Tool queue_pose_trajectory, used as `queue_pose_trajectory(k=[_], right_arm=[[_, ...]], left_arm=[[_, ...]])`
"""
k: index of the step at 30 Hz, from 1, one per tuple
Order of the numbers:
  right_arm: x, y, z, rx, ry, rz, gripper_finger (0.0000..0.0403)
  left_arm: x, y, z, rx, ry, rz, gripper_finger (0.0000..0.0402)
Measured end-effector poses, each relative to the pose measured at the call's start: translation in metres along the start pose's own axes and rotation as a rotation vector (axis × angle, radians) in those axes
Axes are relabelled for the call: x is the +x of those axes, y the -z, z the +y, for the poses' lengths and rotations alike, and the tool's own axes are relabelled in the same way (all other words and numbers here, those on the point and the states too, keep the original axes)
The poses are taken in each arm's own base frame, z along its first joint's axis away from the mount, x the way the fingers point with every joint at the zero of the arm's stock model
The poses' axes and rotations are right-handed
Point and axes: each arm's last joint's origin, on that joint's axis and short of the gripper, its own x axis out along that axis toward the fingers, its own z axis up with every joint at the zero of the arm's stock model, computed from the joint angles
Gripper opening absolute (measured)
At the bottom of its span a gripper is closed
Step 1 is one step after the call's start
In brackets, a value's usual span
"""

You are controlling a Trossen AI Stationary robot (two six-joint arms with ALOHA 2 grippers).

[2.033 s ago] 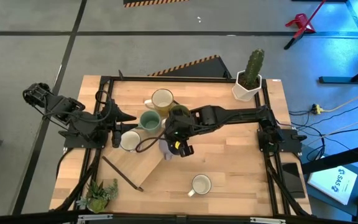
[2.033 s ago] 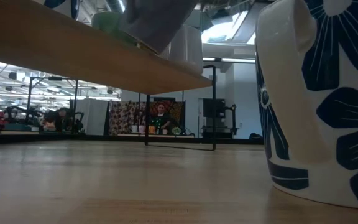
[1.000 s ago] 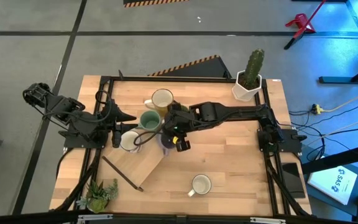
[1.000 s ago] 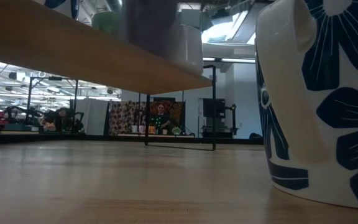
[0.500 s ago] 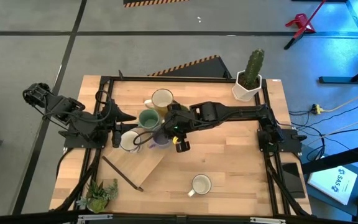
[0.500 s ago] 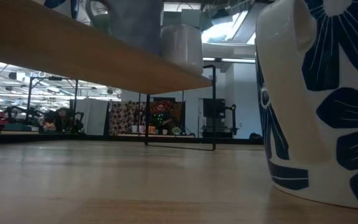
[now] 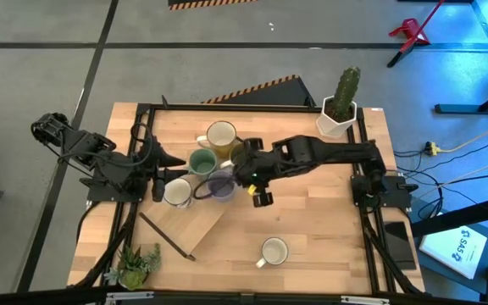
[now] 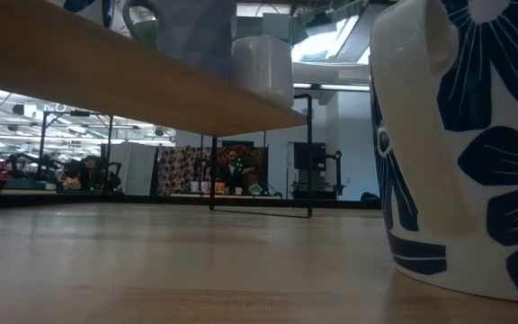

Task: Place coffee mugs
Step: Put the flowered mug on the shelf

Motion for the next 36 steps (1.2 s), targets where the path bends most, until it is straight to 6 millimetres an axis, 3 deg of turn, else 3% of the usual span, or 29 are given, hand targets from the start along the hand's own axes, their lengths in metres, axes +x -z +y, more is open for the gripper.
queue_pose_trajectory(k=[3,9,13,17,22,26,33,36], right_arm=[[0.0,0.005,0.019,-0.012,-0.032,0.064,0.0106],[0.0,0.022,0.079,-0.051,-0.045,0.242,0.0106],[0.012,0.035,0.119,-0.038,-0.084,0.326,0.0108],[0.032,0.053,0.15,-0.029,-0.13,0.413,0.0135],[0.065,0.072,0.164,0.009,-0.186,0.48,0.0194],[0.083,0.076,0.172,0.048,-0.241,0.437,0.0225],[0.084,0.077,0.17,0.042,-0.207,0.424,0.0216],[0.098,0.081,0.17,0.056,-0.234,0.401,0.0198]], left_arm=[[0.0,0.001,-0.001,-0.01,0.028,0.021,0.0142],[0.0,0.002,-0.002,-0.027,0.069,0.053,0.0142],[0.0,0.002,-0.002,-0.027,0.069,0.053,0.0142],[0.0,0.002,-0.002,-0.026,0.082,0.063,0.0142],[0.0,0.002,-0.003,-0.026,0.089,0.069,0.0142],[0.0,0.002,-0.003,-0.025,0.089,0.069,0.0142],[0.0,0.002,-0.003,0.0,0.089,0.068,0.0142],[0.0,0.002,-0.003,0.0,0.089,0.068,0.0142]])
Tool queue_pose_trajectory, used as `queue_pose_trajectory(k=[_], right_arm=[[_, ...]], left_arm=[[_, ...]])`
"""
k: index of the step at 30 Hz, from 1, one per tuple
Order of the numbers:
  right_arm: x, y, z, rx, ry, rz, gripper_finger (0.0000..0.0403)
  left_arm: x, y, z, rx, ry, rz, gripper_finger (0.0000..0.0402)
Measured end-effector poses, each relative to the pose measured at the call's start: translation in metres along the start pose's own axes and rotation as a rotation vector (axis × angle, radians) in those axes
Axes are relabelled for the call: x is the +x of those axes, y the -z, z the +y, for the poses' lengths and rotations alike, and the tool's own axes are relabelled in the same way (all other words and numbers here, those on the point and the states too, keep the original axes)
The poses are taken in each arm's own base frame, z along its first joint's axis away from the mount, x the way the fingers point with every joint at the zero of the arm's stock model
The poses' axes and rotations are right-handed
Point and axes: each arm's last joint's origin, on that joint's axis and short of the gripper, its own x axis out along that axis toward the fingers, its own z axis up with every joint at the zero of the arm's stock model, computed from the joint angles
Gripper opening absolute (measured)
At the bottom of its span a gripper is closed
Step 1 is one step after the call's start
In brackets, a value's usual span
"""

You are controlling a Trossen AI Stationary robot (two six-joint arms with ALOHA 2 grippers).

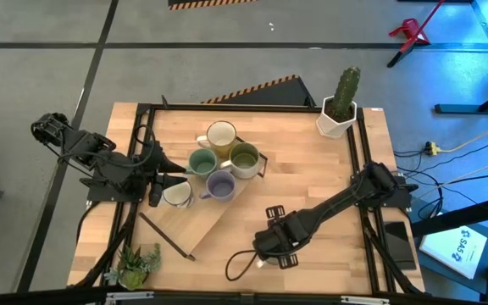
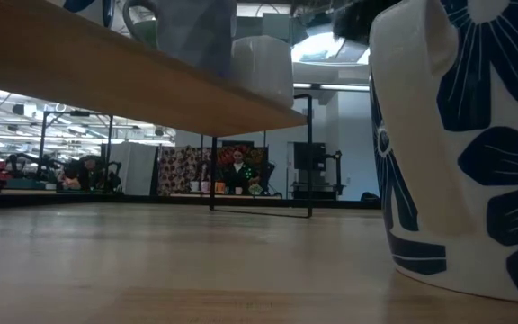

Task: Place coffee mugs
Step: Put the flowered mug on the shelf

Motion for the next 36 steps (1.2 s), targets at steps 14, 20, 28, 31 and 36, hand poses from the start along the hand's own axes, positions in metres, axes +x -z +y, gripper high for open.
queue_pose_trajectory(k=[14,20,28,31,36], right_arm=[[0.028,0.002,-0.009,0.029,-0.04,-0.016,0.0016],[0.018,-0.004,-0.018,0.013,-0.022,-0.025,0.0008],[-0.044,-0.026,-0.036,-0.049,-0.035,-0.136,0.0007],[-0.076,-0.033,-0.043,-0.11,-0.023,-0.217,0.0004],[-0.125,-0.041,-0.065,-0.106,0.002,-0.372,0.0004]], left_arm=[[-0.004,-0.001,0.002,-0.007,0.01,-0.006,0.0142],[-0.003,-0.001,0.002,-0.006,0.01,-0.005,0.0142],[-0.003,-0.001,0.002,-0.006,0.01,-0.006,0.0142],[-0.003,-0.001,0.002,-0.007,0.016,-0.001,0.0142],[-0.003,-0.001,0.001,-0.007,0.028,0.007,0.0142]])
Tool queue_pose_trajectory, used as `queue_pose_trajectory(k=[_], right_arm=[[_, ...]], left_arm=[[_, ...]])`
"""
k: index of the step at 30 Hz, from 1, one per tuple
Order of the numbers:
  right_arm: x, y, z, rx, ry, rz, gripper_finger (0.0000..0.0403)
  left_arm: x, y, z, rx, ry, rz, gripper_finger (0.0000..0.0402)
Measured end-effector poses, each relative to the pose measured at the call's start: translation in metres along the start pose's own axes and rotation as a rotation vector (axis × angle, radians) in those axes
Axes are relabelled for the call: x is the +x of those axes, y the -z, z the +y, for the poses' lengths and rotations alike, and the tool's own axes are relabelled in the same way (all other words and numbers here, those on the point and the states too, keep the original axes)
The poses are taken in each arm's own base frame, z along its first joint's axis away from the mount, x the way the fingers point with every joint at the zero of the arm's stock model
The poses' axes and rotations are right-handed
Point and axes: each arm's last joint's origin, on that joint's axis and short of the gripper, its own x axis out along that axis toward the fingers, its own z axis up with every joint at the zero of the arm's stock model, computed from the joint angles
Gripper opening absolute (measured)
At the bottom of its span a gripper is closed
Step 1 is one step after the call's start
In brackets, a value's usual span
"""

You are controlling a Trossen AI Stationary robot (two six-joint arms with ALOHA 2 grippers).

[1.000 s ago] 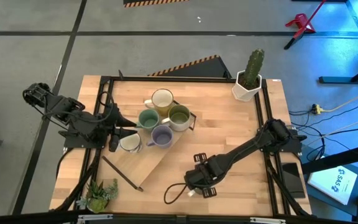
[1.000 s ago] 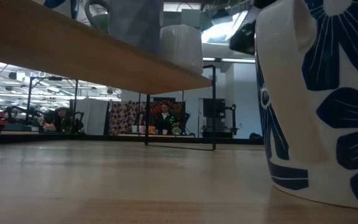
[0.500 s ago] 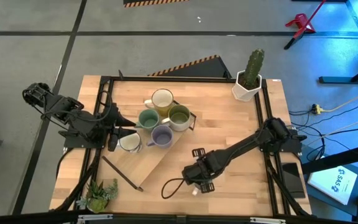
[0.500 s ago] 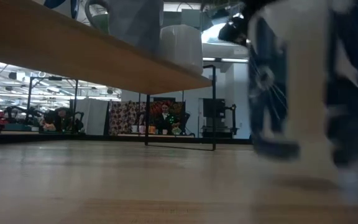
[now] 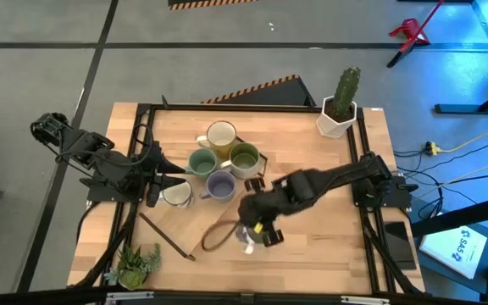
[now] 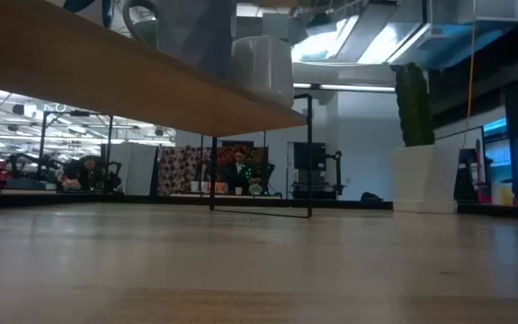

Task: Place coffee mugs
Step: Put the flowered mug on the shelf

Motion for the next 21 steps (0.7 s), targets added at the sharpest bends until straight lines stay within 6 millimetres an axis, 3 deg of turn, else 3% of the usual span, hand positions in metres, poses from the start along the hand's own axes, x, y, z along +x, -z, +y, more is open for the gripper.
queue_pose_trajectory(k=[4,8,13,21], right_arm=[[-0.026,-0.015,-0.013,0.024,0.022,-0.149,0.0003],[-0.031,-0.028,-0.013,0.017,0.022,-0.285,0.0003],[-0.024,-0.038,-0.014,0.024,0.06,-0.354,0.0003],[0.009,-0.041,-0.021,0.037,0.136,-0.294,0.0003]], left_arm=[[0.0,0.0,0.0,0.0,0.001,0.001,0.0142],[0.0,0.0,0.0,0.0,0.002,0.001,0.0142],[0.0,0.0,0.0,-0.001,-0.002,-0.001,0.0142],[0.0,0.0,0.0,-0.011,-0.003,-0.002,0.0142]])
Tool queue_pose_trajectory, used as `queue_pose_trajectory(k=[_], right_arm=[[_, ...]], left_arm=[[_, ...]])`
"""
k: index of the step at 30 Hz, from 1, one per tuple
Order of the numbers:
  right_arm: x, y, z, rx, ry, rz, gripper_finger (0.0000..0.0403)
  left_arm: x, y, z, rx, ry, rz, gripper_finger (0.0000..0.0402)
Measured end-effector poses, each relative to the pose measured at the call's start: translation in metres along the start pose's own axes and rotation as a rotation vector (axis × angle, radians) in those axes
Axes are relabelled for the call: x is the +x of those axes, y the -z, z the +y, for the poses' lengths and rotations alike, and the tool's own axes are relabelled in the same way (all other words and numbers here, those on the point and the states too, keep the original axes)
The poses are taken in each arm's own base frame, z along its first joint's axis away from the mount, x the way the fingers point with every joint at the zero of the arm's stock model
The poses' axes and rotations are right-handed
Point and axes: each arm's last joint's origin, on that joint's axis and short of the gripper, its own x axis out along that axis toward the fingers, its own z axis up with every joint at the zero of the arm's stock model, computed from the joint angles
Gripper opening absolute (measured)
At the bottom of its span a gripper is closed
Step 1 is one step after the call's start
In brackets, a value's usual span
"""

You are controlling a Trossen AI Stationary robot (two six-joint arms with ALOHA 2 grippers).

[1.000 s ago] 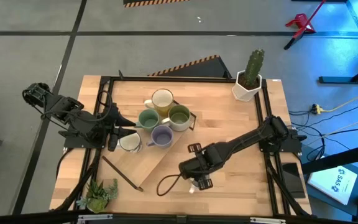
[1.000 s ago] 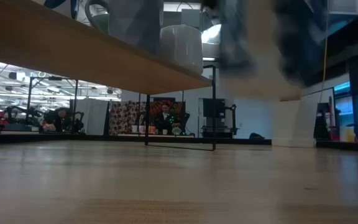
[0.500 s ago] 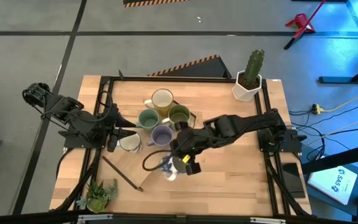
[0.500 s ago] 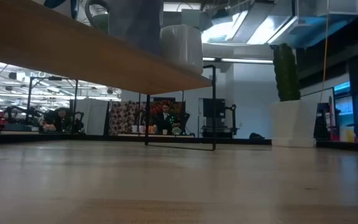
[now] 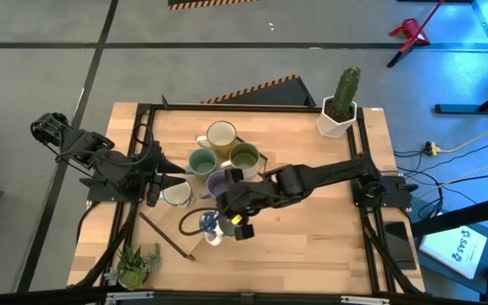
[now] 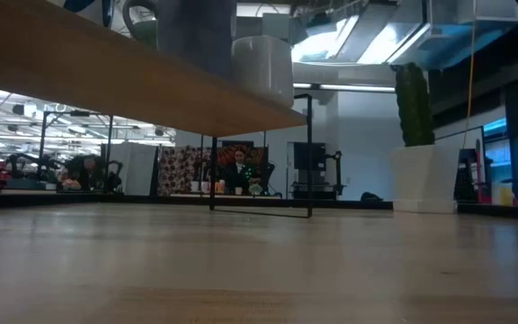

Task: Place coffee mugs
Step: Put the flowered mug on the shelf

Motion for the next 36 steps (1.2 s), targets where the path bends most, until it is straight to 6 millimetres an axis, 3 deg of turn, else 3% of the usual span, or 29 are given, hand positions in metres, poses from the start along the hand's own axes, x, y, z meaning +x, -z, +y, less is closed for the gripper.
queue_pose_trajectory(k=[8,17,36], right_arm=[[0.029,0.008,0.001,-0.002,-0.003,0.056,0.0003],[0.035,0.011,-0.015,-0.01,0.027,0.073,0.0003],[0.04,0.011,-0.015,-0.039,0.002,0.063,0.0007]], left_arm=[[0.0,0.0,0.0,-0.02,-0.001,-0.001,0.0142],[0.0,0.0,0.0,-0.02,-0.002,-0.002,0.0142],[0.0,0.0,0.0,-0.026,-0.005,-0.004,0.0142]])
